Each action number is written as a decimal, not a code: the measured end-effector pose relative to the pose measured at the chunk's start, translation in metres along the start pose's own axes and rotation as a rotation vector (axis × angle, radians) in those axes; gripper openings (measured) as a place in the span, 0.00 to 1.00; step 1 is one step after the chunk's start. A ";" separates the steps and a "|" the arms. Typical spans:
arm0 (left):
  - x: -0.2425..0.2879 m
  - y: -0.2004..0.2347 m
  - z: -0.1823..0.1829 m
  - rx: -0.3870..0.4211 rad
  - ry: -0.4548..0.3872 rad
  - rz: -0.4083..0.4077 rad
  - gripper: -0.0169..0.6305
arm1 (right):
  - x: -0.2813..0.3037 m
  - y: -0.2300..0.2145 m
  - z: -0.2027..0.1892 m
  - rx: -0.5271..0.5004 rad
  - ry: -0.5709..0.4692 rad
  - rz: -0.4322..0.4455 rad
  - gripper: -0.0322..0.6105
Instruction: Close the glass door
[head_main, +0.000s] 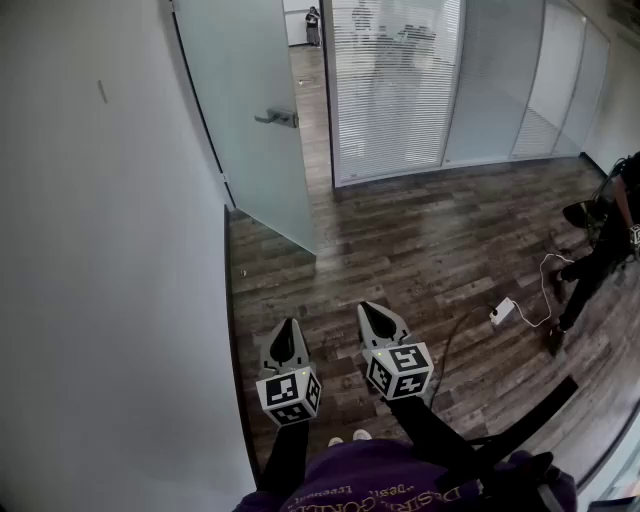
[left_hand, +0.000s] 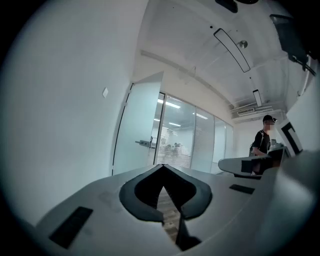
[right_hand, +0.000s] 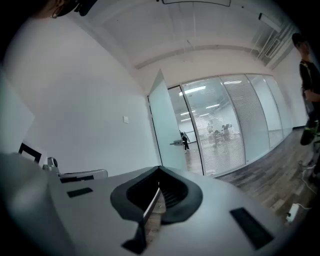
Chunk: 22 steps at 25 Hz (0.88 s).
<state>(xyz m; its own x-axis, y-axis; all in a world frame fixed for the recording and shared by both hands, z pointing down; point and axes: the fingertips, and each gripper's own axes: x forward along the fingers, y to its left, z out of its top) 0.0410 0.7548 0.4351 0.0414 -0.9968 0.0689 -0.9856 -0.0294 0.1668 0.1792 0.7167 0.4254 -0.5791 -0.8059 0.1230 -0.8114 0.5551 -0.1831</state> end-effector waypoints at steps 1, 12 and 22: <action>-0.002 -0.004 0.000 0.002 -0.004 -0.002 0.03 | -0.003 -0.001 0.000 -0.003 -0.004 0.000 0.05; -0.011 -0.017 -0.001 0.018 -0.027 -0.004 0.03 | -0.014 -0.004 0.000 -0.008 -0.021 0.008 0.05; -0.025 -0.008 -0.002 0.024 -0.039 -0.018 0.03 | -0.016 0.006 -0.006 -0.010 -0.024 0.002 0.05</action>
<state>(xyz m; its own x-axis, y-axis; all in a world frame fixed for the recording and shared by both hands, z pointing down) 0.0483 0.7801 0.4343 0.0528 -0.9982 0.0278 -0.9884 -0.0483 0.1442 0.1828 0.7339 0.4283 -0.5783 -0.8098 0.0989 -0.8113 0.5583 -0.1734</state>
